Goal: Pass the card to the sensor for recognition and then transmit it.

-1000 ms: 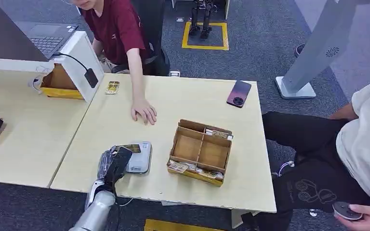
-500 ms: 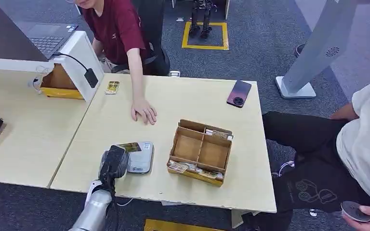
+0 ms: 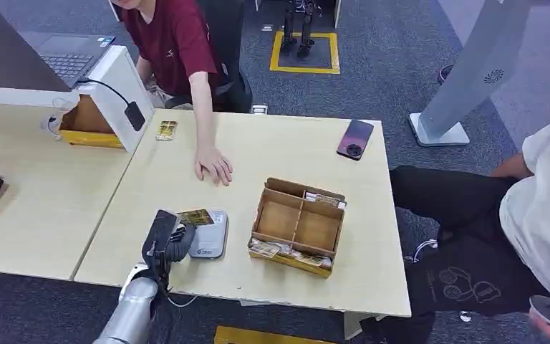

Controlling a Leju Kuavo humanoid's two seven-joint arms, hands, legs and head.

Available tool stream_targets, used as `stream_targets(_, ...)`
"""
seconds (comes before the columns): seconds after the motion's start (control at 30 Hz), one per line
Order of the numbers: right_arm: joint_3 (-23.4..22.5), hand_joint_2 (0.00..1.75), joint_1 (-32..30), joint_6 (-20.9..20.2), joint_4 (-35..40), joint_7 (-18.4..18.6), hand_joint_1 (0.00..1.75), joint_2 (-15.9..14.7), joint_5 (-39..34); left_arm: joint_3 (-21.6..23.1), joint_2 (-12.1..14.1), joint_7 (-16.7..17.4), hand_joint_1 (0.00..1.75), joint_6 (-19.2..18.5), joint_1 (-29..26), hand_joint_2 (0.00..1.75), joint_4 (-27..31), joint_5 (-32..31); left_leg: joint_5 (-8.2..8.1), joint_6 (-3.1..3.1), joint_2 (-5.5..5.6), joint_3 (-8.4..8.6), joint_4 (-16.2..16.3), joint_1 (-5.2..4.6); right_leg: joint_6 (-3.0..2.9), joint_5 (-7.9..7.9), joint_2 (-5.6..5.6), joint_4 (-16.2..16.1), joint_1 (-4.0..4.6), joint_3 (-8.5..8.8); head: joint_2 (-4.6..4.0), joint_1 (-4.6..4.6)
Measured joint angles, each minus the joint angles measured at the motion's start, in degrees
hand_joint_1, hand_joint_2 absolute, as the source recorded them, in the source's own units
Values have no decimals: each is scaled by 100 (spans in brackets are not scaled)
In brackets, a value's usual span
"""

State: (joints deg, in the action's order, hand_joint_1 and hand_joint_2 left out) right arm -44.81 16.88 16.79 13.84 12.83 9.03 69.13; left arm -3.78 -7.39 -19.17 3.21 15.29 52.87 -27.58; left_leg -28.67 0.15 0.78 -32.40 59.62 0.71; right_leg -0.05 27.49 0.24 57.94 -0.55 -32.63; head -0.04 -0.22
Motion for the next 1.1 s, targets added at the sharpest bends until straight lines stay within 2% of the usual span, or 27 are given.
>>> stream_targets(0.3,-13,175,1,-17,0,0,0,0,11,46,354,133,175,-290,-2,175,225,-48,0,0,-2,-9,0,0,0,0,3,0,0,-12,0,0)
stream_targets(0.43,-37,175,1,-24,0,-4,0,-9,11,94,487,173,175,-262,56,175,225,-144,0,0,-4,-10,0,0,0,0,4,0,0,-14,0,0)
stream_targets(0.6,-85,175,3,-20,0,-7,0,-9,50,232,559,155,175,-17,90,175,225,-415,0,0,-4,-12,0,0,0,0,4,0,0,-14,0,0)
stream_targets(0.8,-98,175,10,-26,0,-5,0,-9,101,398,688,-31,175,-54,74,175,264,-586,0,0,-4,-15,0,0,0,0,4,0,0,-17,0,-2)
stream_targets(1.0,-101,175,19,-61,0,-17,0,-9,116,627,905,-317,175,-260,-72,175,439,-734,0,0,-6,-17,0,1,0,0,5,0,0,-20,0,0)
stream_targets(1.1,-101,175,20,-70,0,-20,0,-9,116,673,990,-347,175,-303,-129,175,494,-743,0,0,-6,-18,0,1,0,0,6,0,0,-21,0,0)
